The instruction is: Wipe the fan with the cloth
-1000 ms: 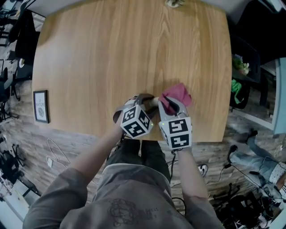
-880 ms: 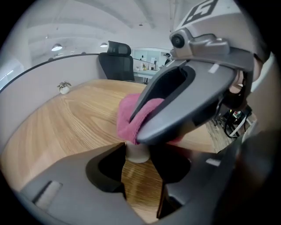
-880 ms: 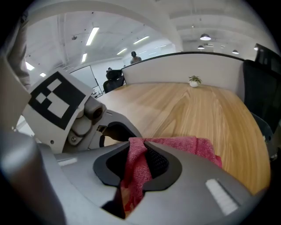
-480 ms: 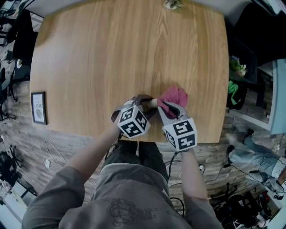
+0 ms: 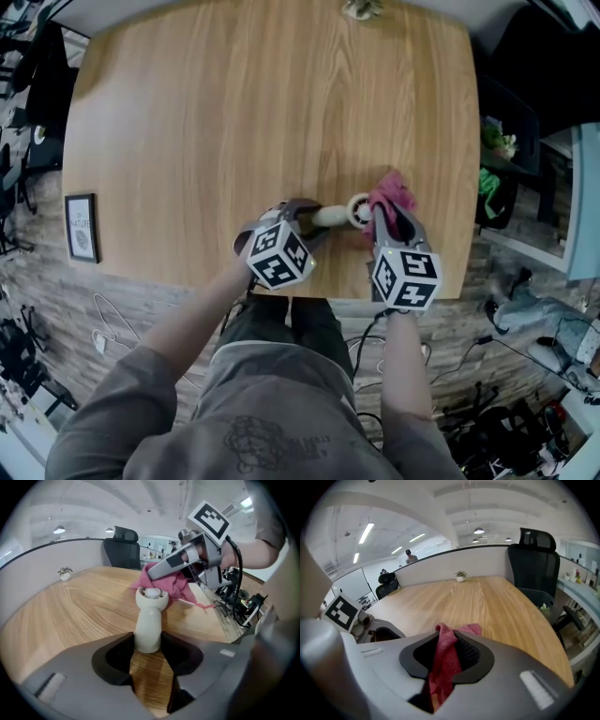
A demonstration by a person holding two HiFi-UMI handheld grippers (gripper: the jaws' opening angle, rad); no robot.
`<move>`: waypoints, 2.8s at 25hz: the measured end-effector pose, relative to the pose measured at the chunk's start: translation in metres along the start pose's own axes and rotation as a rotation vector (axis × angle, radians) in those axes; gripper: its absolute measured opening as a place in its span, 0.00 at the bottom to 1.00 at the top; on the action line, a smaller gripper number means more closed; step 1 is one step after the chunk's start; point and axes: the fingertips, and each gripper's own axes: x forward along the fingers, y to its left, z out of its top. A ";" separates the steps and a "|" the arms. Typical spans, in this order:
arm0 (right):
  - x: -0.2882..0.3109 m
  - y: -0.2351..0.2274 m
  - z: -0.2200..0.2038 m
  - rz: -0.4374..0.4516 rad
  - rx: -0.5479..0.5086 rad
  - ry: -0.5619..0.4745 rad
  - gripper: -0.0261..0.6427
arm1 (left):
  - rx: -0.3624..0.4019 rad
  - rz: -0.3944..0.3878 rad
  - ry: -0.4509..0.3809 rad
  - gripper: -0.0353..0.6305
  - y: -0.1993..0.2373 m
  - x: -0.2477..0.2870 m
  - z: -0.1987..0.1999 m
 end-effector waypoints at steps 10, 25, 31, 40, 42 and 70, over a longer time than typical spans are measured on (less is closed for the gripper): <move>0.014 0.090 -0.023 0.221 -0.130 0.077 0.14 | 0.004 0.000 -0.005 0.33 -0.001 -0.002 -0.001; -0.012 0.034 -0.021 0.093 -0.104 0.055 0.15 | 0.006 0.018 -0.016 0.32 0.001 -0.002 -0.001; -0.002 -0.003 0.001 -0.017 -0.005 -0.020 0.14 | -0.004 0.024 -0.030 0.32 0.001 -0.002 -0.001; 0.018 0.091 -0.021 0.221 -0.084 0.025 0.14 | 0.000 0.031 -0.028 0.32 0.001 0.000 -0.001; 0.018 0.110 -0.034 0.288 -0.119 0.070 0.14 | -0.001 0.034 -0.031 0.32 0.001 0.000 -0.001; -0.046 -0.013 0.043 -0.035 0.170 -0.121 0.15 | -0.073 0.170 -0.011 0.34 0.024 -0.031 0.022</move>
